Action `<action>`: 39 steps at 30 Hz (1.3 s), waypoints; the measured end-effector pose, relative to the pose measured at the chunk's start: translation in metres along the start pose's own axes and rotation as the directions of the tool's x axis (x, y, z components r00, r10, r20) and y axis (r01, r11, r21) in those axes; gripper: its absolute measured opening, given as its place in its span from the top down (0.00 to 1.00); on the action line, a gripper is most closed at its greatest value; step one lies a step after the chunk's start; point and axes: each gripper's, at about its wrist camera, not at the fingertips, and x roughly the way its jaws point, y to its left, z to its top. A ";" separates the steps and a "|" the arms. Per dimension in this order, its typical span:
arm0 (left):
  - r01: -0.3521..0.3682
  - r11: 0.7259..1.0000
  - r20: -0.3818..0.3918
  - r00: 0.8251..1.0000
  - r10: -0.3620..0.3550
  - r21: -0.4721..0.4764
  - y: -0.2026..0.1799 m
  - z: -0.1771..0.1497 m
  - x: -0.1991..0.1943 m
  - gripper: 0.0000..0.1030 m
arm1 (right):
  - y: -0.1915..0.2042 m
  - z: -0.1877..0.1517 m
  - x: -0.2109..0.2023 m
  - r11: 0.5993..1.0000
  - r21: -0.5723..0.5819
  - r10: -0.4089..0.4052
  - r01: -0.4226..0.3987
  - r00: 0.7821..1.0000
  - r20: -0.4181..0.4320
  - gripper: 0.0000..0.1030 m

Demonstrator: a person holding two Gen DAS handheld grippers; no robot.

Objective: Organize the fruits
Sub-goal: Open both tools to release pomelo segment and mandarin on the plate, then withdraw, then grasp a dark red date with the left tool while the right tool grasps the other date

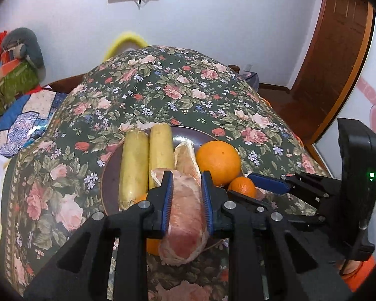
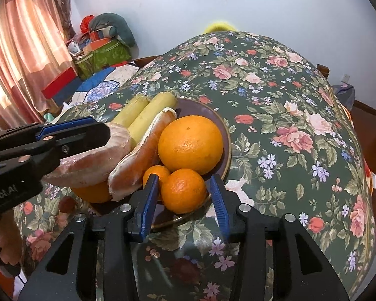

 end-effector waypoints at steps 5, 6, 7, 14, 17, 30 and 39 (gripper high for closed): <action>0.002 1.000 0.019 1.000 -0.002 -0.013 0.004 -0.003 -0.017 0.71 | 0.002 0.000 -0.009 1.000 0.000 -0.009 0.009 1.000 0.020 0.56; 0.002 1.000 0.023 1.000 -0.002 -0.016 0.004 -0.004 -0.021 0.71 | 0.002 0.000 -0.011 1.000 0.000 -0.011 0.011 1.000 0.023 0.56; 0.000 1.000 0.028 1.000 0.000 -0.018 0.005 -0.005 -0.025 0.71 | 0.003 0.000 -0.014 1.000 0.000 -0.014 0.014 0.999 0.029 0.56; -0.029 0.999 0.061 0.998 0.031 -0.032 0.015 -0.009 -0.056 0.67 | 0.008 -0.001 -0.043 1.000 -0.001 -0.031 0.032 0.997 0.073 0.56; -0.045 0.998 0.062 0.997 0.047 -0.037 0.019 -0.013 -0.067 0.67 | 0.011 -0.002 -0.054 0.999 -0.007 -0.043 0.043 0.995 0.087 0.56; -0.088 0.995 0.016 0.996 0.089 -0.057 0.035 -0.047 -0.090 0.46 | 0.020 -0.023 -0.083 0.995 -0.028 -0.089 0.092 0.992 0.094 0.56; -0.093 0.994 -0.065 0.994 0.089 -0.056 0.045 -0.074 -0.072 0.44 | 0.015 -0.043 -0.074 0.993 -0.028 -0.115 0.116 0.992 0.044 0.56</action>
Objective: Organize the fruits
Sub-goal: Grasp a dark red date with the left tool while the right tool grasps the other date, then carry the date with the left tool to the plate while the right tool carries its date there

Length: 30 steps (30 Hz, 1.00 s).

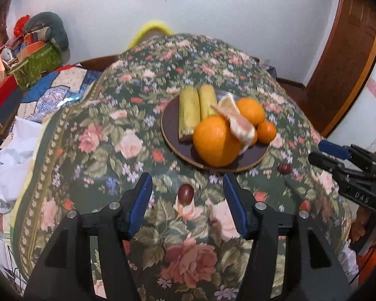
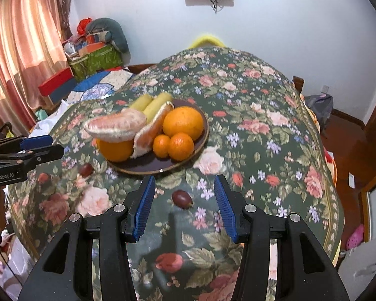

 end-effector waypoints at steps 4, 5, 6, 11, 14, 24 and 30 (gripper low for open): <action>0.001 1.000 -0.033 0.999 -0.001 0.009 0.002 -0.009 0.013 0.44 | -0.001 -0.008 0.010 1.000 0.000 -0.003 0.003 1.000 -0.030 0.56; 0.002 1.000 -0.045 0.999 -0.002 0.005 0.003 -0.011 0.018 0.44 | -0.002 -0.010 0.014 1.000 -0.002 -0.004 0.004 0.999 -0.040 0.56; 0.007 1.000 -0.052 0.999 -0.007 0.001 0.004 -0.012 0.021 0.45 | -0.002 -0.012 0.017 1.000 -0.002 -0.005 0.005 0.999 -0.047 0.56; 0.034 0.999 -0.091 0.995 -0.034 0.001 0.005 -0.017 0.037 0.64 | -0.003 -0.019 0.028 1.000 0.001 -0.002 0.002 0.997 -0.074 0.56; 0.033 0.999 -0.111 0.993 -0.032 0.005 0.004 -0.020 0.045 0.66 | -0.002 -0.021 0.034 1.000 -0.002 0.014 -0.014 0.996 -0.090 0.56; 0.034 0.999 -0.125 0.992 -0.032 0.009 0.003 -0.020 0.059 0.73 | 0.003 -0.024 0.049 1.000 -0.023 0.018 -0.020 0.995 -0.102 0.72; 0.024 1.000 -0.121 0.992 -0.025 -0.015 0.008 -0.016 0.064 0.83 | 0.005 -0.022 0.049 0.999 -0.028 0.021 -0.024 0.995 -0.098 0.81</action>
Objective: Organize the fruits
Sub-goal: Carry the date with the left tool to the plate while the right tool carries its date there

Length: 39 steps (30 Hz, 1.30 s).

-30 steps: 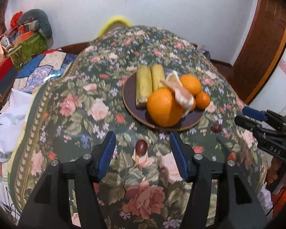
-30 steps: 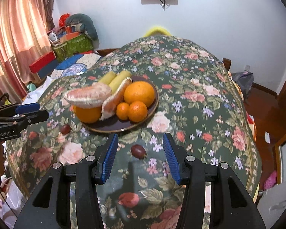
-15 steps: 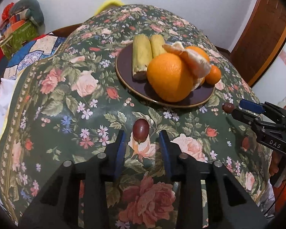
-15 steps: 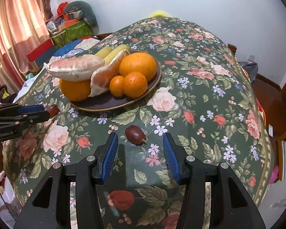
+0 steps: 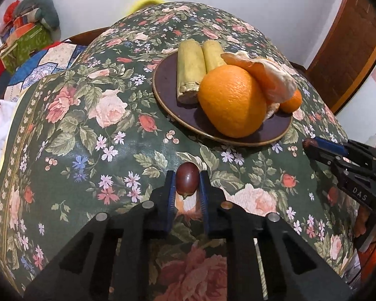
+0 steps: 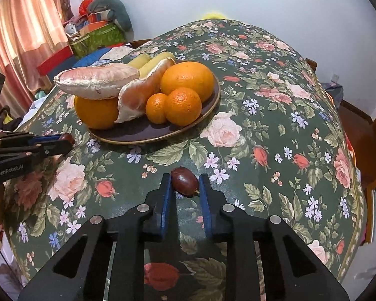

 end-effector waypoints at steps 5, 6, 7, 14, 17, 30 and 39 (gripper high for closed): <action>-0.009 1.000 0.004 1.000 0.009 0.013 -0.003 -0.002 -0.005 0.83 | 0.002 0.002 -0.002 1.000 0.003 0.010 -0.010 1.000 0.006 0.82; -0.007 1.000 0.008 1.000 0.007 0.013 -0.003 -0.003 -0.007 0.83 | 0.002 0.002 -0.003 1.000 0.003 0.013 -0.013 1.000 0.009 0.82; -0.006 1.000 0.013 1.000 0.005 0.013 -0.004 -0.003 -0.009 0.83 | 0.003 0.003 -0.004 1.000 0.003 0.015 -0.015 1.000 0.011 0.82; 0.007 1.000 0.063 0.998 -0.008 0.017 -0.010 0.004 -0.028 0.83 | 0.010 0.012 -0.015 1.000 -0.003 0.029 -0.029 0.998 0.048 0.82; 0.020 1.000 0.086 0.996 -0.022 0.021 -0.014 0.009 -0.034 0.83 | 0.014 0.019 -0.018 0.999 -0.004 0.038 -0.038 0.997 0.067 0.82; 0.003 1.000 0.124 0.992 -0.003 -0.003 -0.007 0.033 -0.025 0.83 | 0.029 0.040 -0.008 0.997 -0.034 0.066 -0.063 0.993 0.099 0.82; -0.008 1.000 0.120 0.993 0.011 -0.027 0.006 0.049 -0.005 0.83 | 0.028 0.044 0.012 0.997 -0.034 0.069 -0.066 0.995 0.078 0.82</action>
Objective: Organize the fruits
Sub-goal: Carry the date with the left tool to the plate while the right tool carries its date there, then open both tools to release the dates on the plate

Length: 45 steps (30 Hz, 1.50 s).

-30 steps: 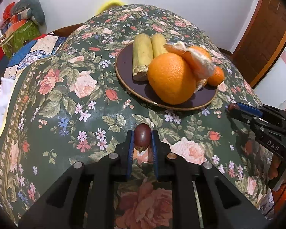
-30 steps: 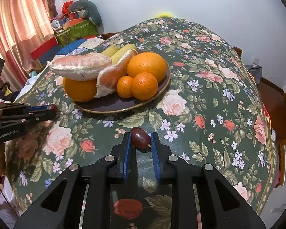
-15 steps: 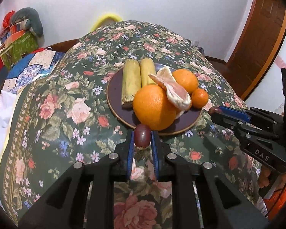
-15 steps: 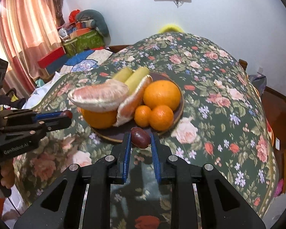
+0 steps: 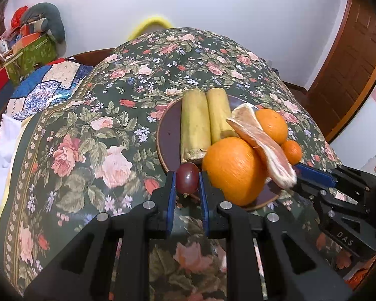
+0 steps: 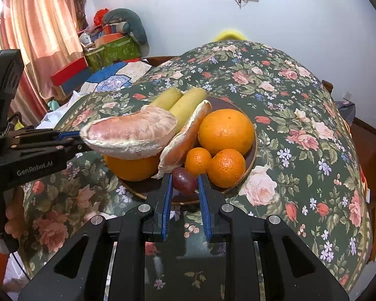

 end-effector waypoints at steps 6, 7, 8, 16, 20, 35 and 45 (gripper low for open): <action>0.011 1.000 -0.019 1.000 -0.011 -0.022 0.008 0.006 0.014 0.83 | -0.003 0.001 0.008 1.000 -0.004 0.000 0.000 1.000 -0.012 0.82; 0.011 1.000 -0.020 1.000 -0.012 -0.022 0.008 0.007 0.015 0.83 | -0.003 0.001 0.009 1.000 -0.005 0.001 -0.001 1.000 -0.014 0.82; 0.014 1.000 -0.021 1.000 -0.014 -0.024 0.009 0.007 0.016 0.83 | -0.003 0.001 0.010 1.000 -0.006 0.002 -0.002 1.000 -0.016 0.82; 0.024 0.999 -0.030 0.999 -0.025 -0.028 0.010 0.011 0.020 0.80 | -0.005 0.000 0.017 1.000 0.000 0.020 -0.020 0.999 -0.033 0.82; 0.023 0.999 -0.022 0.999 -0.023 -0.032 0.010 0.013 0.015 0.78 | -0.005 0.002 0.016 1.000 0.006 0.030 -0.030 0.999 -0.041 0.78; -0.006 1.000 0.161 0.987 0.008 -0.010 -0.008 0.010 -0.098 0.78 | 0.000 0.017 -0.068 0.999 0.030 -0.019 0.016 0.994 0.109 0.75; -0.021 0.999 0.406 0.914 0.005 0.035 -0.050 -0.012 -0.226 0.69 | 0.029 0.019 -0.190 0.999 0.030 -0.047 0.038 0.935 0.353 0.73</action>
